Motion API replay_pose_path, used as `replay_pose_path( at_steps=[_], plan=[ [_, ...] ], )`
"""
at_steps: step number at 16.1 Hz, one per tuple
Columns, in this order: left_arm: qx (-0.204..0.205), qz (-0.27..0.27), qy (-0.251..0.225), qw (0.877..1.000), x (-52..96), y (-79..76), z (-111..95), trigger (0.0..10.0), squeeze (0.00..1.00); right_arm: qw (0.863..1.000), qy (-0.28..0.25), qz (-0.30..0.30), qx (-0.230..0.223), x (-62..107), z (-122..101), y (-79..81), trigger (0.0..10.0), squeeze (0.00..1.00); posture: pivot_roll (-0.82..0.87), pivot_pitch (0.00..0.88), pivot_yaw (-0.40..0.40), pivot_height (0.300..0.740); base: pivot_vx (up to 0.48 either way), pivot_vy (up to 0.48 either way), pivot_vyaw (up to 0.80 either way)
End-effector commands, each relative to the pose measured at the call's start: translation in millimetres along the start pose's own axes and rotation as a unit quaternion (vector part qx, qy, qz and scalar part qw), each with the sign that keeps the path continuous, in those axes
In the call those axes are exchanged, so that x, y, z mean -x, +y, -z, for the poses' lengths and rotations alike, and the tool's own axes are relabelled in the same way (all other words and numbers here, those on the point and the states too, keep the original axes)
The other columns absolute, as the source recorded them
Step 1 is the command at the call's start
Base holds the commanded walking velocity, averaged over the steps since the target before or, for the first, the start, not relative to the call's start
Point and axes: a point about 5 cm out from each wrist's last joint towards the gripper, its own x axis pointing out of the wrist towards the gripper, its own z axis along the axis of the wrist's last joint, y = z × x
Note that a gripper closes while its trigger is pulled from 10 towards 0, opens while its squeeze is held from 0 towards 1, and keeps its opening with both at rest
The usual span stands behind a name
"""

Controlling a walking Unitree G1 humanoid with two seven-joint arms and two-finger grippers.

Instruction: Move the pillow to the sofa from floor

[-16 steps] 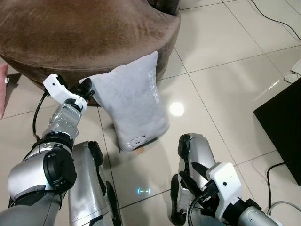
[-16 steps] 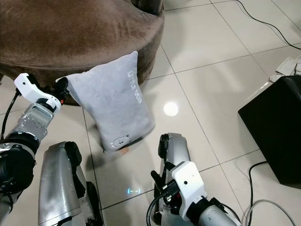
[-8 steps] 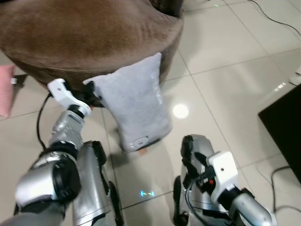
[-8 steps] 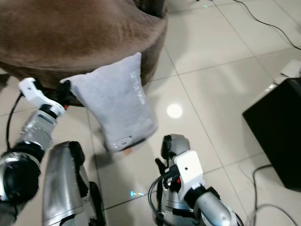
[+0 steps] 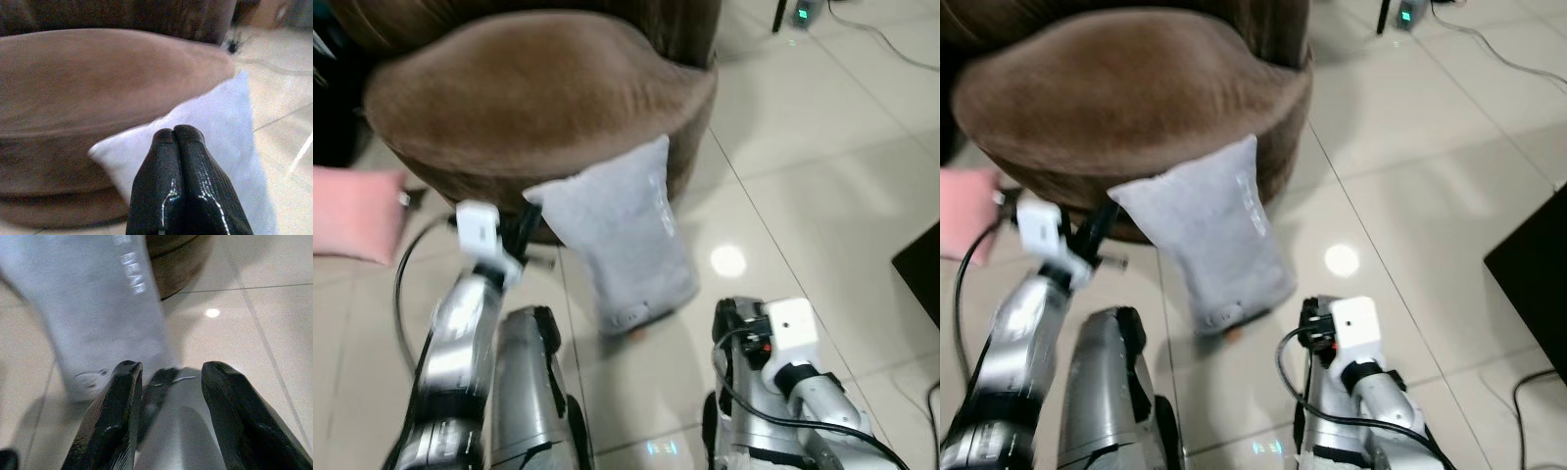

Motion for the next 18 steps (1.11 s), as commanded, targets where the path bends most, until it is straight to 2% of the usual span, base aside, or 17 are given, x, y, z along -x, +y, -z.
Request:
replay_pose_path(
  at_steps=[1, 3, 4, 5, 7, 8, 9, 11, 13, 18],
  plan=[
    [-0.017, -0.006, 0.007, 1.000, 3.2, -0.1, -0.9, 10.0, 0.00, 1.000, 0.006, 0.011, -0.006, 1.0, 6.4, -1.9, 10.0, 0.00, 0.03, 0.093, 0.111, 0.419, 0.000, 0.000, 0.00],
    [-0.013, -0.049, 0.041, 0.998, 17.3, -4.1, 12.5, 10.0, 0.00, 1.000, 0.006, 0.027, -0.004, -6.9, 9.5, -4.8, 10.0, 0.00, 0.02, 0.078, 0.112, 0.419, 0.000, 0.000, 0.00],
    [-0.015, -0.080, 0.052, 0.995, 27.0, -11.2, 16.9, 10.0, 0.00, 0.999, 0.000, 0.035, 0.001, -18.3, 8.4, -6.4, 10.0, 0.00, 0.02, 0.023, 0.103, 0.419, 0.000, 0.000, 0.00],
    [-0.028, -0.094, 0.047, 0.994, 33.9, -17.6, 15.6, 10.0, 0.00, 0.999, -0.014, 0.035, 0.007, -27.9, 3.4, -9.5, 10.0, 0.00, 0.03, 0.000, 0.087, 0.419, 0.000, 0.000, 0.00],
    [-0.020, -0.108, 0.047, 0.993, 41.7, -26.0, 19.7, 10.0, 0.00, 0.999, -0.029, 0.037, 0.010, -38.8, -2.0, -11.5, 10.0, 0.00, 0.03, 0.000, 0.074, 0.419, 0.000, 0.000, 0.00],
    [-0.018, -0.106, 0.045, 0.993, 42.8, -28.7, 20.7, 10.0, 0.00, 0.999, -0.032, 0.037, 0.011, -41.8, -3.1, -11.2, 10.0, 0.00, 0.03, 0.000, 0.074, 0.419, 0.000, 0.000, 0.00],
    [-0.043, -0.079, 0.053, 0.995, 39.1, -38.1, 25.1, 10.0, 0.00, 0.999, -0.039, 0.033, 0.016, -52.0, -6.3, -5.1, 10.0, 0.00, 0.04, 0.000, 0.062, 0.419, 0.000, 0.000, 0.00],
    [-0.055, -0.052, 0.054, 0.996, 35.3, -46.4, 26.2, 10.0, 0.00, 0.999, -0.044, 0.026, 0.018, -59.7, -8.1, 1.0, 10.0, 0.00, 0.04, 0.000, 0.058, 0.419, 0.000, 0.000, 0.00],
    [-0.061, -0.052, 0.046, 0.996, 33.8, -46.5, 22.1, 10.0, 0.00, 0.999, -0.048, 0.017, 0.017, -64.5, -7.6, 4.1, 10.0, 0.00, 0.05, 0.000, 0.055, 0.419, 0.000, 0.000, 0.00],
    [-0.069, -0.056, 0.063, 0.994, 36.8, -42.8, 28.3, 10.0, 0.00, 0.998, -0.051, 0.015, 0.016, -68.0, -4.5, 5.8, 10.0, 0.00, 0.05, 0.000, 0.063, 0.419, 0.335, 0.000, 0.00]
  ],
)
